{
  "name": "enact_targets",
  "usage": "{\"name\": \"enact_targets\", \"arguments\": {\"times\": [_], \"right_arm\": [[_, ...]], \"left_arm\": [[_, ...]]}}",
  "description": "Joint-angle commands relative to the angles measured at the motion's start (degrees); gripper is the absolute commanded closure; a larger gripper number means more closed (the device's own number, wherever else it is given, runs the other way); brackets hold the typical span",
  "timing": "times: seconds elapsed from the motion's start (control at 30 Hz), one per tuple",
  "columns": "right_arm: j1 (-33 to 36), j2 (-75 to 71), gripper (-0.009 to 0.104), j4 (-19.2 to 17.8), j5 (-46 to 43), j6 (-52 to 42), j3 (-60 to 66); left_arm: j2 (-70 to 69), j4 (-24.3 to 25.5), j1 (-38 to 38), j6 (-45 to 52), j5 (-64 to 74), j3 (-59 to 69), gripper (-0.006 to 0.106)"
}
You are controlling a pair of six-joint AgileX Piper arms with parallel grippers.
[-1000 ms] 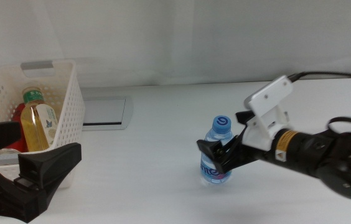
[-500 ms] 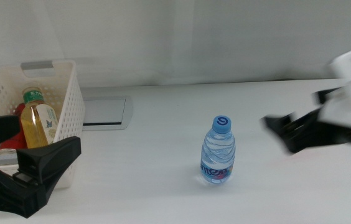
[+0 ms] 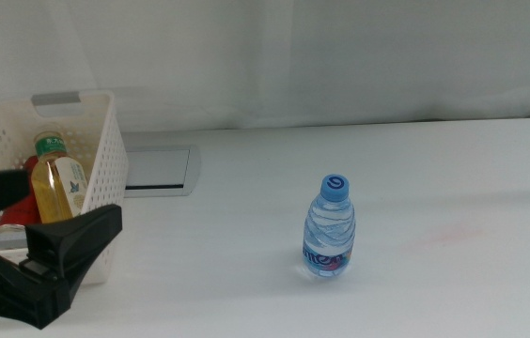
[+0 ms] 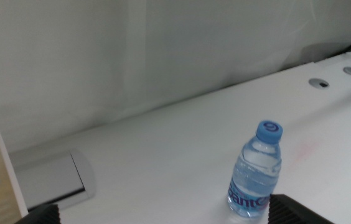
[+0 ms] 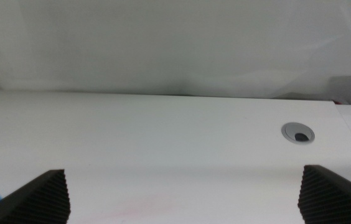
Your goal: Use arms to grab the bottles and put them into the dustbin to the left of the table.
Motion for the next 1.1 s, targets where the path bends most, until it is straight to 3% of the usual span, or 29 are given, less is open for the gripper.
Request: {"name": "enact_targets", "arguments": {"times": [0.0,0.13,0.33,0.53,0.6,0.63,0.83,1.07], "right_arm": [[-0.27,-5.87,-0.008,-0.2,1.11,1.82,3.59],[-0.27,-13.99,-0.008,-1.75,-5.0,4.07,10.16],[-0.27,-17.7,-0.008,-0.85,-3.87,8.23,14.78],[-0.27,-17.67,-0.008,-3.32,-8.95,9.53,18.71],[-0.27,-17.67,-0.008,-4.07,-13.29,9.27,21.11],[-0.27,-17.67,-0.008,-4.35,-14.43,9.27,21.84],[-0.27,-17.67,-0.008,-4.51,-14.87,9.27,24.35],[-0.27,-17.67,-0.008,-6.24,-16.87,9.27,24.35]], "left_arm": [[0.23,-0.59,-0.6,0.93,-2.04,0.37,0.014],[2.89,-1.52,-0.6,1.03,-3.35,0.47,0.014],[9.3,-9.83,-0.6,8.6,-5.33,1.4,0.014],[15.84,-27.13,-1.71,28.96,-11.67,3.97,0.014],[18.37,-36.05,-5.74,38.25,-15.21,5.15,0.014],[19.33,-37.8,-7.51,40.08,-16.27,5.12,0.014],[27.28,-38.53,-21.07,41.1,-28.73,5.12,0.014],[37.81,-38.53,-31.59,39.71,-42.85,5.12,0.014]]}}
